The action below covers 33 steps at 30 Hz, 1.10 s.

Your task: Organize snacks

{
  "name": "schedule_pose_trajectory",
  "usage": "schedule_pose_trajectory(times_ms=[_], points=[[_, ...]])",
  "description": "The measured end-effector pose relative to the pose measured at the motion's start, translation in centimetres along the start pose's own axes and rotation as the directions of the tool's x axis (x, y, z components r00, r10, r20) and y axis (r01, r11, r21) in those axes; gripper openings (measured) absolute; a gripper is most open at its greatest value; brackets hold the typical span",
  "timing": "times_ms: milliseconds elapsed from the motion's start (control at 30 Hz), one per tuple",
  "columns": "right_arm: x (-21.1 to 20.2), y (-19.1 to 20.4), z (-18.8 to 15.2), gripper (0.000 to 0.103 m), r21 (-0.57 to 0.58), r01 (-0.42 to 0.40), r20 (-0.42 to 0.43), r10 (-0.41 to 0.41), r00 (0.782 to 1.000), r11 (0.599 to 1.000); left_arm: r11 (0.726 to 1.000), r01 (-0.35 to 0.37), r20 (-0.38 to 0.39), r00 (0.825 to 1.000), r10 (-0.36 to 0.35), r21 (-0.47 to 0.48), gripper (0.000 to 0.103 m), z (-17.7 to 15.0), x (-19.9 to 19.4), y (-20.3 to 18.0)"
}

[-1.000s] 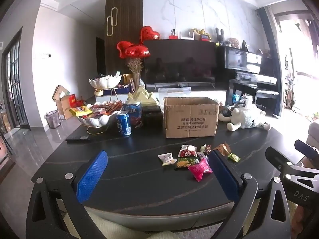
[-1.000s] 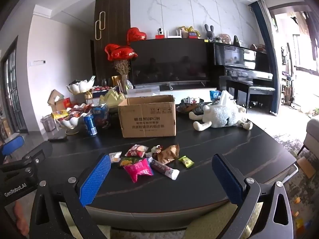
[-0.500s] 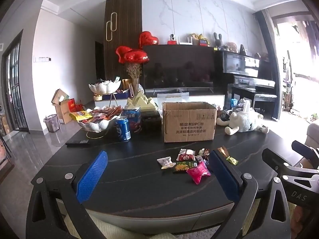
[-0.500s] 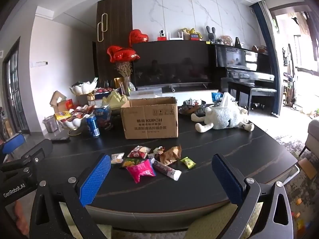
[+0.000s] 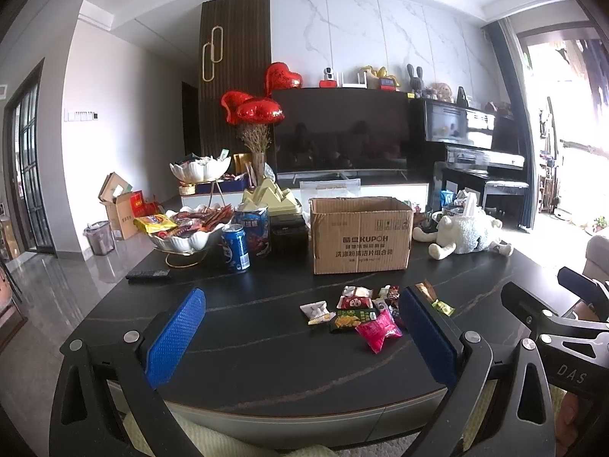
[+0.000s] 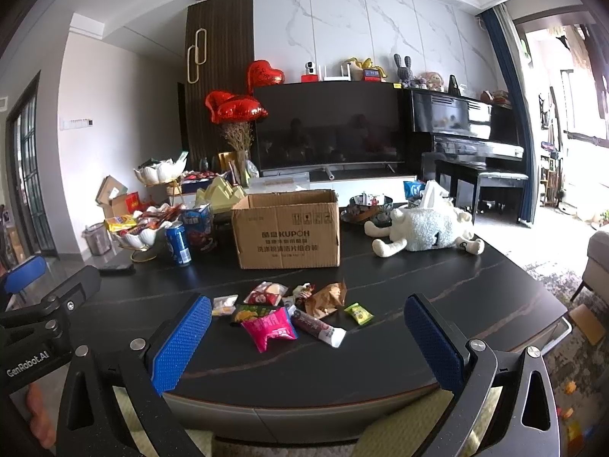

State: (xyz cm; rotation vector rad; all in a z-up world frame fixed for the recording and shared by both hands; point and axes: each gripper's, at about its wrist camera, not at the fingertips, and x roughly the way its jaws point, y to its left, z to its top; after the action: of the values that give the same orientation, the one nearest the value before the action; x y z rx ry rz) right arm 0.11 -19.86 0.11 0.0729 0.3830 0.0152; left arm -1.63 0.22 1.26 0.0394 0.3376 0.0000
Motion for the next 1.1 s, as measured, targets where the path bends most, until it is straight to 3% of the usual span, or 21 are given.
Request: schedule_pose_trajectory(times_ms=[1100], points=[[-0.6,0.0,1.2,0.103,-0.008,0.01,0.019,-0.009,1.0,1.0,1.0,0.005,-0.008,1.0,-0.005,0.001,0.103,0.1,-0.3,0.2]])
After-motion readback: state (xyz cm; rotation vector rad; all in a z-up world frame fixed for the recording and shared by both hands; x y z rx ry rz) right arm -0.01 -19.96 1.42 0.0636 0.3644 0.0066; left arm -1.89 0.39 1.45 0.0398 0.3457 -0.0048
